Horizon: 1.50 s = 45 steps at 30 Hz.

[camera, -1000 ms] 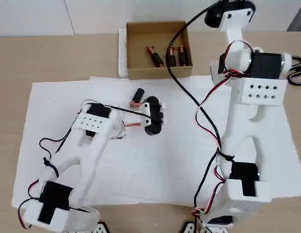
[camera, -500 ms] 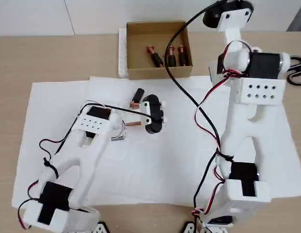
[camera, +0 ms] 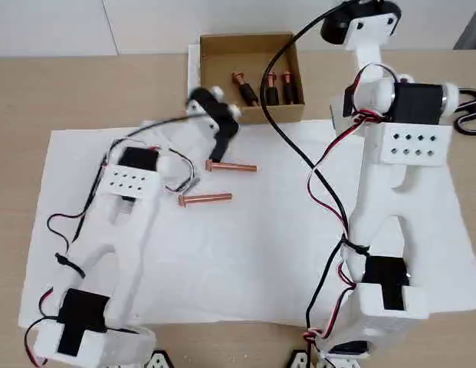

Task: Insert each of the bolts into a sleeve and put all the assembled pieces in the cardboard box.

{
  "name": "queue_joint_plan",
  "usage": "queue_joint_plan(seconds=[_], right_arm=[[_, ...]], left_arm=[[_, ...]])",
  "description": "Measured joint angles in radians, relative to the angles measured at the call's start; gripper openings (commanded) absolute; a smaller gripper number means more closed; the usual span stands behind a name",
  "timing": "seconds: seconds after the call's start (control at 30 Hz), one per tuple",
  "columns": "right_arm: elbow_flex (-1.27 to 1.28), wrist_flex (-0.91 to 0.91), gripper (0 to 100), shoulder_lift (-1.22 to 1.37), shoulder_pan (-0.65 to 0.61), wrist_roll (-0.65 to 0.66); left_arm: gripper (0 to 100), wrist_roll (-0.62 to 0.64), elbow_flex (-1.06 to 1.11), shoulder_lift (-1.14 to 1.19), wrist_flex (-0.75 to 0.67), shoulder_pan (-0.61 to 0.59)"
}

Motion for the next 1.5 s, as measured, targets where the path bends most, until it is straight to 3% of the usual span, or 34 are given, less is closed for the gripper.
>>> queue_joint_plan(seconds=[0.13,0.3,0.6,0.73,1.0,1.2,1.37,1.5], right_arm=[[0.000,0.000,0.4,0.000,0.000,0.000],[0.000,0.000,0.4,0.000,-0.034,0.000],[0.000,0.002,0.4,0.000,-0.054,0.000],[0.000,0.002,0.4,0.000,-0.057,0.000],[0.000,0.002,0.4,0.000,-0.055,0.000],[0.000,0.002,0.4,0.000,-0.055,0.000],[0.000,0.002,0.4,0.000,-0.057,0.000],[0.000,0.002,0.4,0.000,-0.057,0.000]], left_arm=[[16,0.290,-0.068,0.000,0.193,0.020],[16,0.491,-0.087,0.000,0.400,0.075],[20,1.028,-0.140,0.000,0.416,0.098],[21,1.226,-0.140,0.000,0.361,0.101],[22,1.873,-0.051,0.000,0.295,0.103],[22,2.045,0.077,0.000,0.100,0.110],[22,2.091,0.201,0.000,-0.109,0.110],[22,2.096,0.259,0.000,-0.198,0.110]])
